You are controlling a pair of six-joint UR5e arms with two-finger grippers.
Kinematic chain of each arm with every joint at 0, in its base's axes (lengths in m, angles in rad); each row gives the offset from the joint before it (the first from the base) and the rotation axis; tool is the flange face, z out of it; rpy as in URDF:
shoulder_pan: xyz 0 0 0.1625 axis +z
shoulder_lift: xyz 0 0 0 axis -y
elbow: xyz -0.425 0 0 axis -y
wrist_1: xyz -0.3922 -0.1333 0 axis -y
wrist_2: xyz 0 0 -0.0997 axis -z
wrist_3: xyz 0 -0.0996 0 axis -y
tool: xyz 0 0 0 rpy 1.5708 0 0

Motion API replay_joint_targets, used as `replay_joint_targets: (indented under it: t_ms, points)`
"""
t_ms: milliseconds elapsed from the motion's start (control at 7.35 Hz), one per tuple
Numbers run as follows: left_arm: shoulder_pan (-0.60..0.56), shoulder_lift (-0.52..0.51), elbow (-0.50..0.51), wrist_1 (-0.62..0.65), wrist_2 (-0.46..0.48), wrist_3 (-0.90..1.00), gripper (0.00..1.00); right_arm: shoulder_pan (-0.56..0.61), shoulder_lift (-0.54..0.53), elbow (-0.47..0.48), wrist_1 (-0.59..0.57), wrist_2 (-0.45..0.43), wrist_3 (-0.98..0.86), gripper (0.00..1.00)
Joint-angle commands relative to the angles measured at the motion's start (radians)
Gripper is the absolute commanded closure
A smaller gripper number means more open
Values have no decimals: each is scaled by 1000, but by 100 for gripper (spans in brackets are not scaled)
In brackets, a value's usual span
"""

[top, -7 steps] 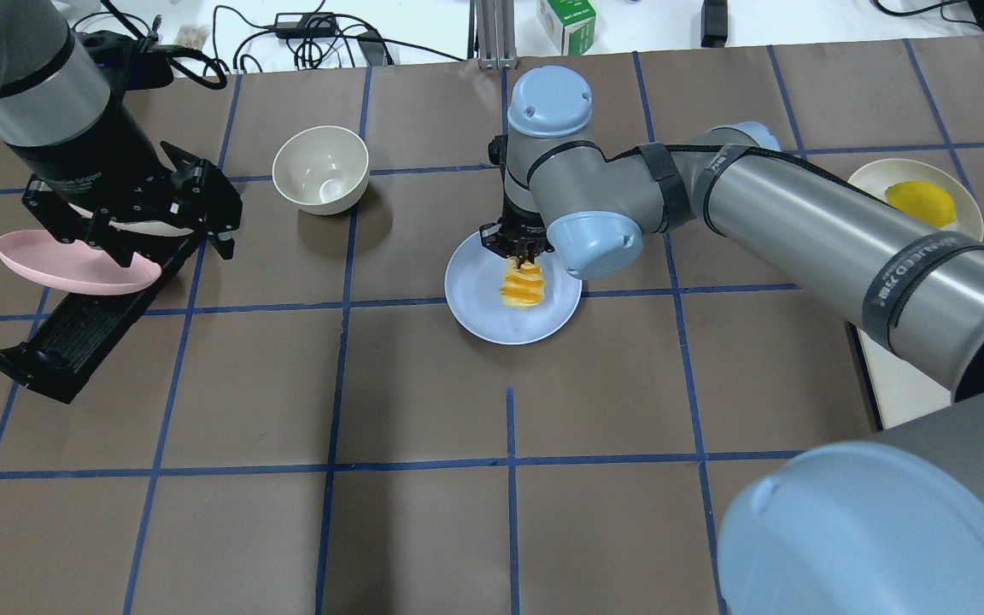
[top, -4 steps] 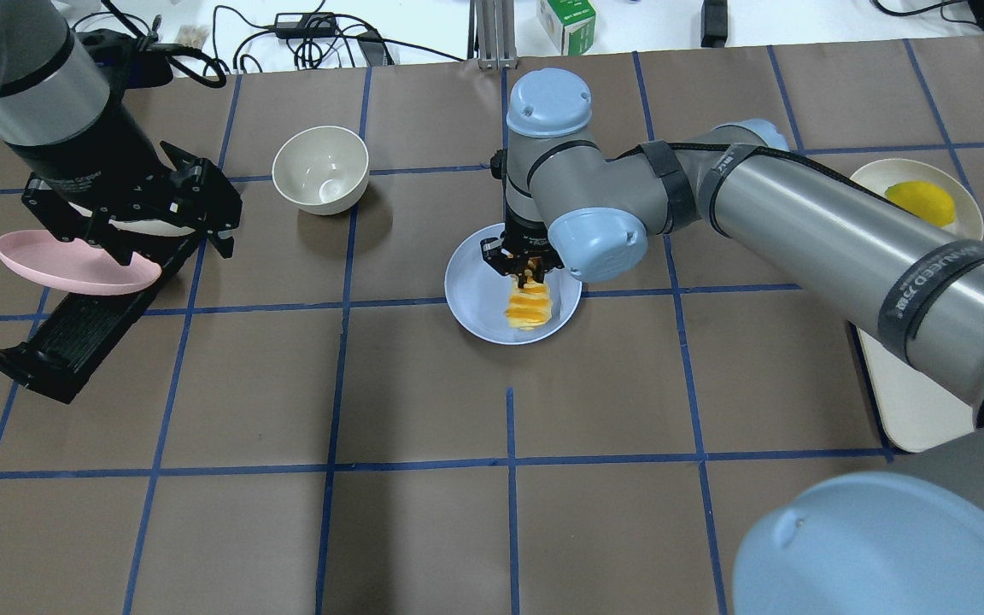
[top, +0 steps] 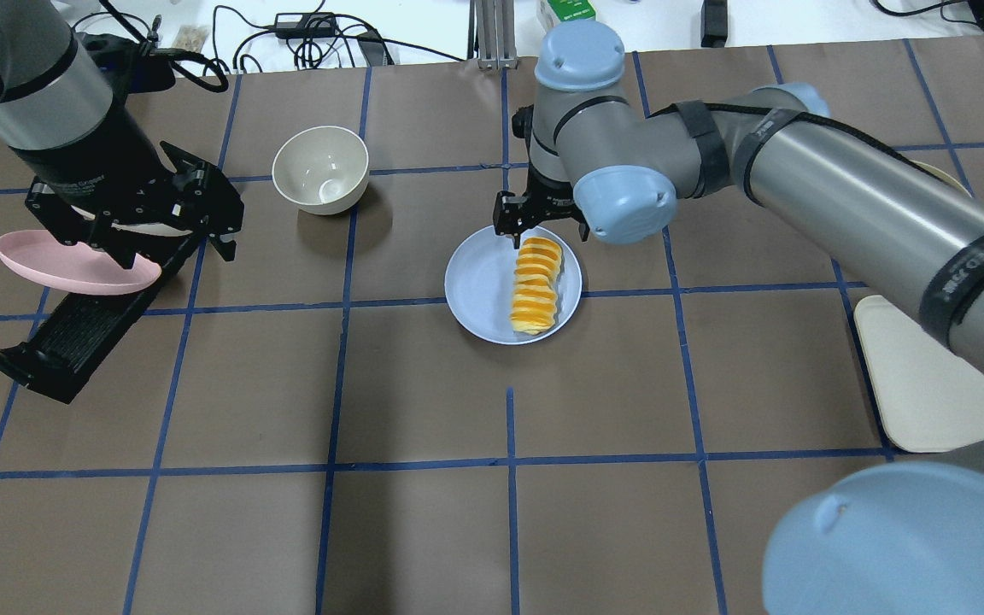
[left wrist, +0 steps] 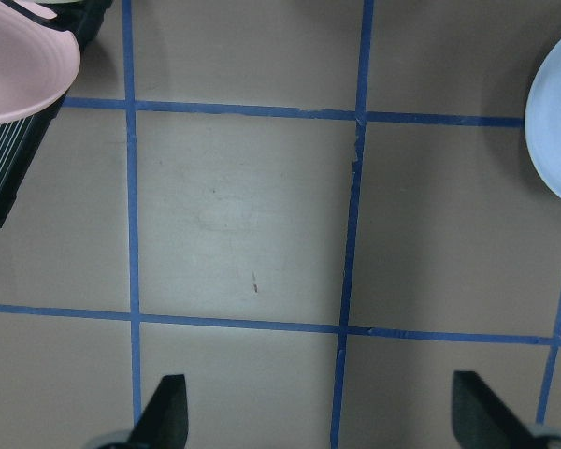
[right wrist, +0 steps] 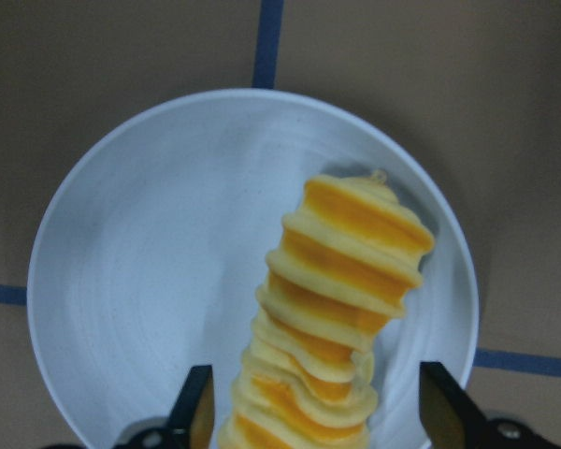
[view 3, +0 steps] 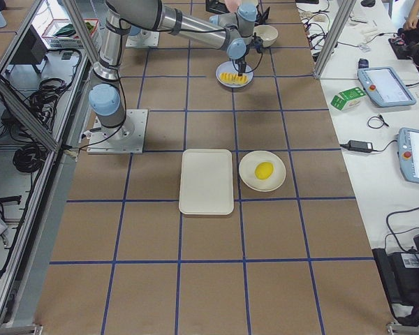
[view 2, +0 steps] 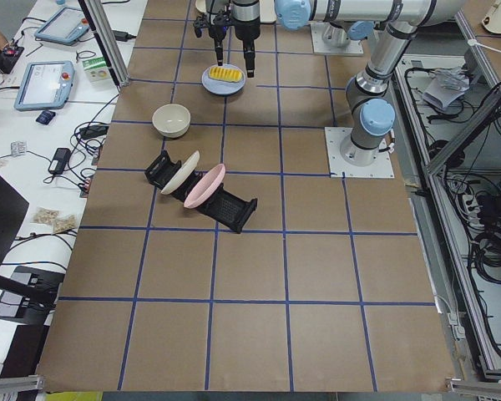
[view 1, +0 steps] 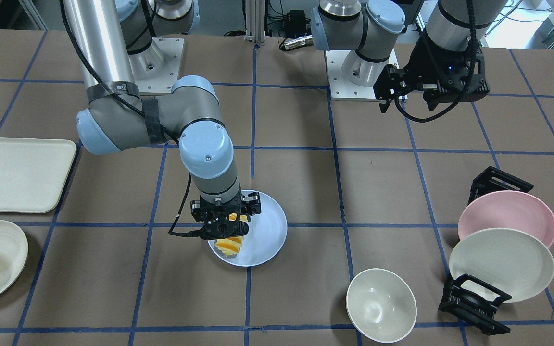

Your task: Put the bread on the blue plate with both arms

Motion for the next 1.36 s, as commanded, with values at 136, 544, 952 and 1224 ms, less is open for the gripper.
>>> replay_joint_targets:
  t_ms: [136,544,952,1224]
  points:
    - [0,4,2,1,2,0,0,-106,-165,-41,219,-92,-88,0]
    - [0,12,5,37,-3,-1,0,-112,-356,50,271,-91,-86,0]
    - [9,12,5,37,-12,-1,0,-106,-379,37,285,-174,-89,0]
    - [5,15,-1,39,-9,-18,0,-109,-370,29,284,-160,-88,0]
